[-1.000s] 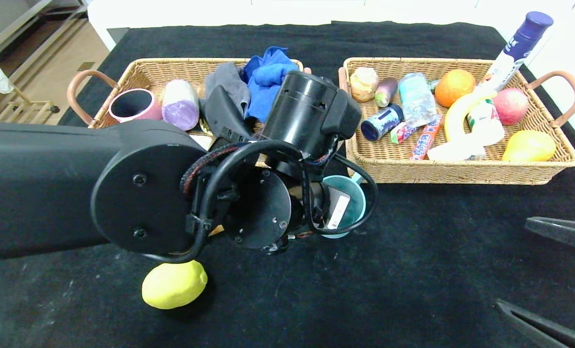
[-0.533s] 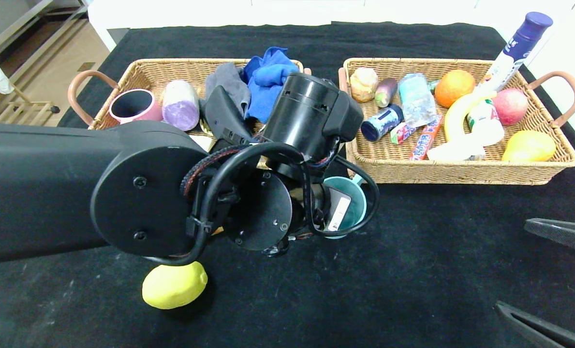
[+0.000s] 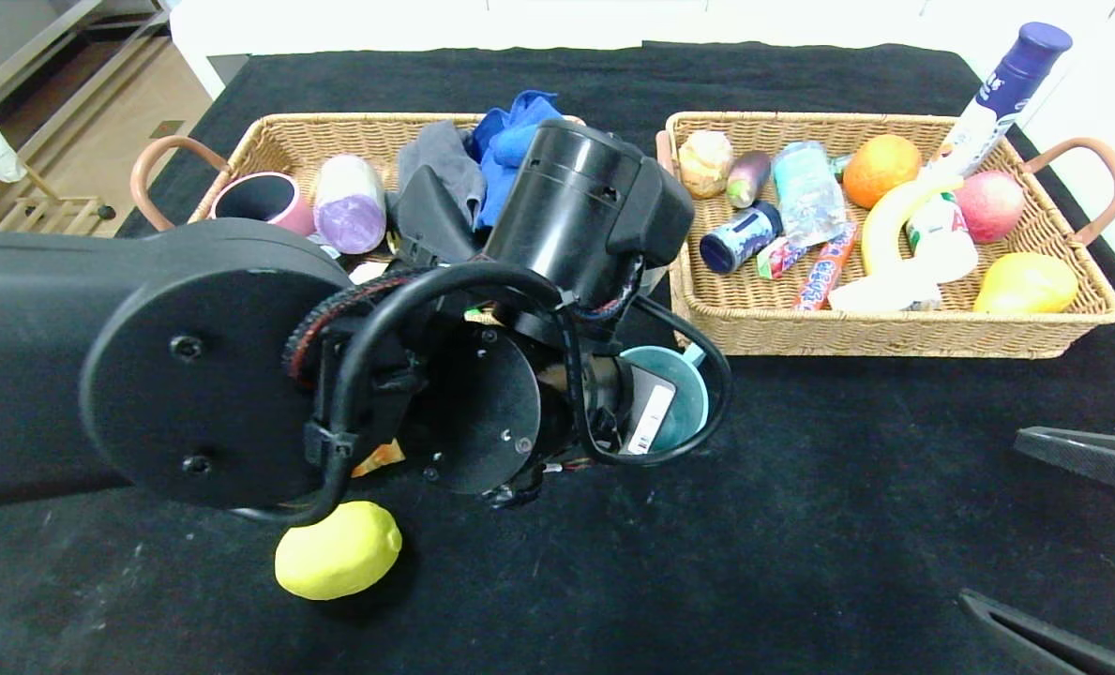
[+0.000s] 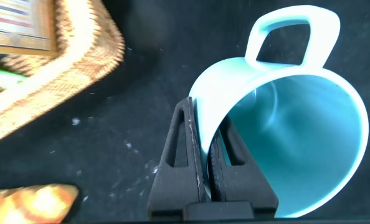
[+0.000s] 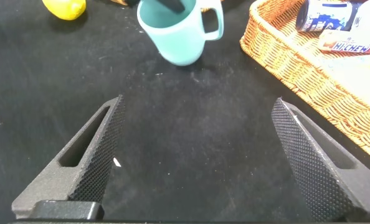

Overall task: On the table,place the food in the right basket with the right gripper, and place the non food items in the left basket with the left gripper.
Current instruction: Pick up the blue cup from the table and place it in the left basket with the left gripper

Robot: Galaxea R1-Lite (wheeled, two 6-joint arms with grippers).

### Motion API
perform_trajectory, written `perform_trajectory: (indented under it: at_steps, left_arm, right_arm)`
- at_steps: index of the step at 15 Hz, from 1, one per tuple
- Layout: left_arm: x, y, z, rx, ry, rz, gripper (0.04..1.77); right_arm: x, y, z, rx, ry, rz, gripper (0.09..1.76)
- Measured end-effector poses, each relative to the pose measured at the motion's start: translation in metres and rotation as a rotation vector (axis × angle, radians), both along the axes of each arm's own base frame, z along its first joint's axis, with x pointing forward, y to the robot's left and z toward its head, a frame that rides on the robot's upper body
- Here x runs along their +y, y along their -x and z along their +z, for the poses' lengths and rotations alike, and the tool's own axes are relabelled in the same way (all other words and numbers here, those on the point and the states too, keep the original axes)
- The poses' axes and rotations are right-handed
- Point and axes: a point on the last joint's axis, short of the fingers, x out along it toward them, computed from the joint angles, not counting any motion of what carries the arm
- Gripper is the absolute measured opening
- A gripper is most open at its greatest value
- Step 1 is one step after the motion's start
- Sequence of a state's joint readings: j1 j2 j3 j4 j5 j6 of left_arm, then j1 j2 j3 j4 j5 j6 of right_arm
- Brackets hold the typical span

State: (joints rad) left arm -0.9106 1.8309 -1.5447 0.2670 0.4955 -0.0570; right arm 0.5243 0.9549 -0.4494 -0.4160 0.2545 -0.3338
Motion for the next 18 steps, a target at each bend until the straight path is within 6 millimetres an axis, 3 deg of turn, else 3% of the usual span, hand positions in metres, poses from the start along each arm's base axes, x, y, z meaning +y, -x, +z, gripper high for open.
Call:
perform_trajectory:
  at_steps: [10, 18]
  left_arm:
    - [0.023, 0.015, 0.031, -0.066, 0.071, 0.013, 0.18]
    - [0.075, 0.013, 0.069, -0.161, 0.144, 0.145, 0.18]
  right_arm:
    - [0.001, -0.001, -0.002, 0.008, 0.004, 0.003, 1.71]
    - [0.002, -0.003, -0.003, 0.019, 0.01, 0.003, 1.71]
